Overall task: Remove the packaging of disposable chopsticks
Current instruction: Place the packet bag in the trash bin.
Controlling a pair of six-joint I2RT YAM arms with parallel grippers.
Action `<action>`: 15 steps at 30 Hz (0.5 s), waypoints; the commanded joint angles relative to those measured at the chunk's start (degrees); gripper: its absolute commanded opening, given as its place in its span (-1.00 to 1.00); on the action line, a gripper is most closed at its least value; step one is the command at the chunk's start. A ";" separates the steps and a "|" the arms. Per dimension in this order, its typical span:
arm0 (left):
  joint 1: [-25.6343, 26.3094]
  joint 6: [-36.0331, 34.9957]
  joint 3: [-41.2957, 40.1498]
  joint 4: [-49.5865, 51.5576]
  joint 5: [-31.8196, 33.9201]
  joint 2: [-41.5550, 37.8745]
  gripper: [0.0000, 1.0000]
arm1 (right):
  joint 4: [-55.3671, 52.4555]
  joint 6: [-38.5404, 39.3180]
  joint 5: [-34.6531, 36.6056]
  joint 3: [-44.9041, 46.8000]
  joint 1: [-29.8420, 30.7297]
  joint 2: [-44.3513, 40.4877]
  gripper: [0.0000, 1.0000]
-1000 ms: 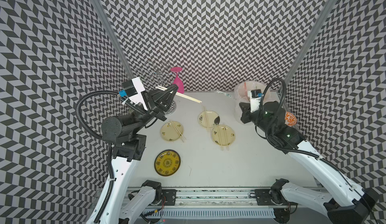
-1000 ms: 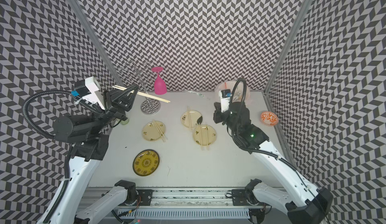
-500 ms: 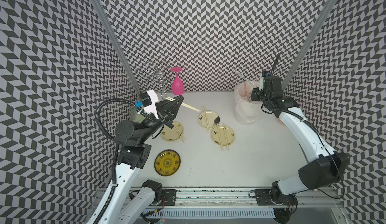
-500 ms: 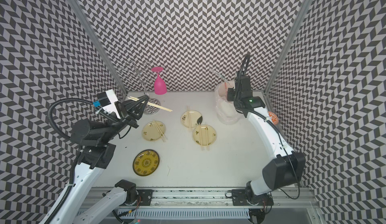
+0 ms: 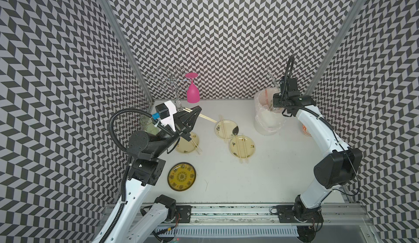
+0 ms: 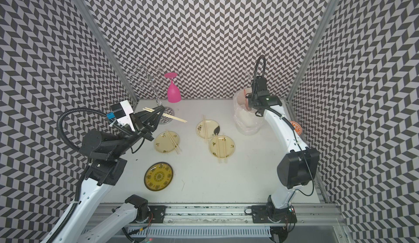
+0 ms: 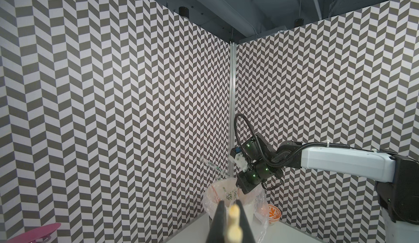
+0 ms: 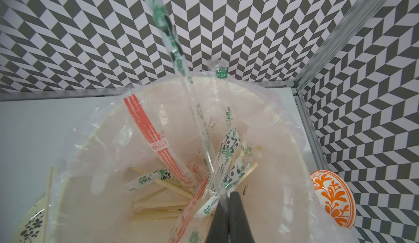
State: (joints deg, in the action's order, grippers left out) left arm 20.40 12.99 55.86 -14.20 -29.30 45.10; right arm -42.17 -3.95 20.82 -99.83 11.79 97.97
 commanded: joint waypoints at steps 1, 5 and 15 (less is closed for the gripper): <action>0.38 -0.61 -0.68 0.24 0.79 -0.35 -1.00 | -0.55 0.76 2.74 -1.17 -0.20 1.09 -1.00; 0.42 -0.60 -0.92 0.12 0.80 -0.23 -1.00 | -1.75 0.79 3.05 -1.97 -0.21 1.12 -1.00; 1.38 -1.66 -1.23 1.01 1.64 -0.46 -1.00 | 0.18 -3.24 -9.66 6.64 -0.22 -11.51 -1.00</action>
State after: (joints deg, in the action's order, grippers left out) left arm 21.10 12.03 55.07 -13.80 -28.51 45.10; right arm -44.47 -5.26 16.34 -95.46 11.79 92.42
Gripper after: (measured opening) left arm 0.077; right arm 0.047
